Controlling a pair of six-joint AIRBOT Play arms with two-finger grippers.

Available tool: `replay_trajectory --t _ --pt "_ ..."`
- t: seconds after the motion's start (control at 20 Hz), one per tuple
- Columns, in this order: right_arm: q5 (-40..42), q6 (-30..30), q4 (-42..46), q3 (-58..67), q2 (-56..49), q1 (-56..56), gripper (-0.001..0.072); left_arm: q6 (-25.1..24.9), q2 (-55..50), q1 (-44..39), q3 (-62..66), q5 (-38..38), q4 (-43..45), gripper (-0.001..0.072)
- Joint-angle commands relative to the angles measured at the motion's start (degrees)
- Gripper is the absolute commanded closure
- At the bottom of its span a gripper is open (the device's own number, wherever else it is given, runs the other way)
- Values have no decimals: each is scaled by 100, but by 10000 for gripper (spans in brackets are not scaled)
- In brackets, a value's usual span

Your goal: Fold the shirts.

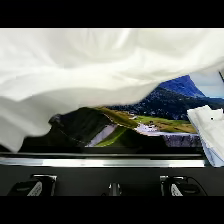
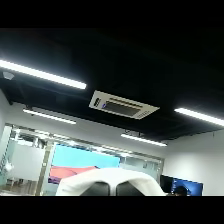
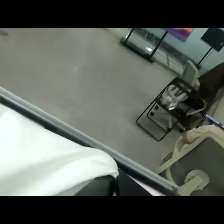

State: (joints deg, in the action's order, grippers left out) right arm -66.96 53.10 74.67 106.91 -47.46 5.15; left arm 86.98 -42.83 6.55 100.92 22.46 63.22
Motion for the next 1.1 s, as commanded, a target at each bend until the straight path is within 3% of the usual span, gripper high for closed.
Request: replay_trajectory --t 0.0,0.15,0.35,0.5,0.6,0.8,1.05 --pt "-693 114 -229 44 -343 9 695 -4 -170 17 44 66 46 679" --pt "-673 111 -245 44 -695 9 695 -286 -376 17 35 999 50 679" --pt "238 144 -11 44 -1180 9 695 -348 -833 17 31 3167 470 679" --pt "350 437 229 20 -1869 11 695 -343 -1283 13 -494 4597 623 679" --pt "487 538 170 22 -2566 9 695 -345 -1539 11 -1318 4559 597 679" --pt "1274 741 -632 22 -3950 9 694 -299 -2280 2 -2356 3718 271 679" --pt "492 1097 -1316 22 -5292 -129 694 -302 -3539 -114 -2535 3598 -586 678"
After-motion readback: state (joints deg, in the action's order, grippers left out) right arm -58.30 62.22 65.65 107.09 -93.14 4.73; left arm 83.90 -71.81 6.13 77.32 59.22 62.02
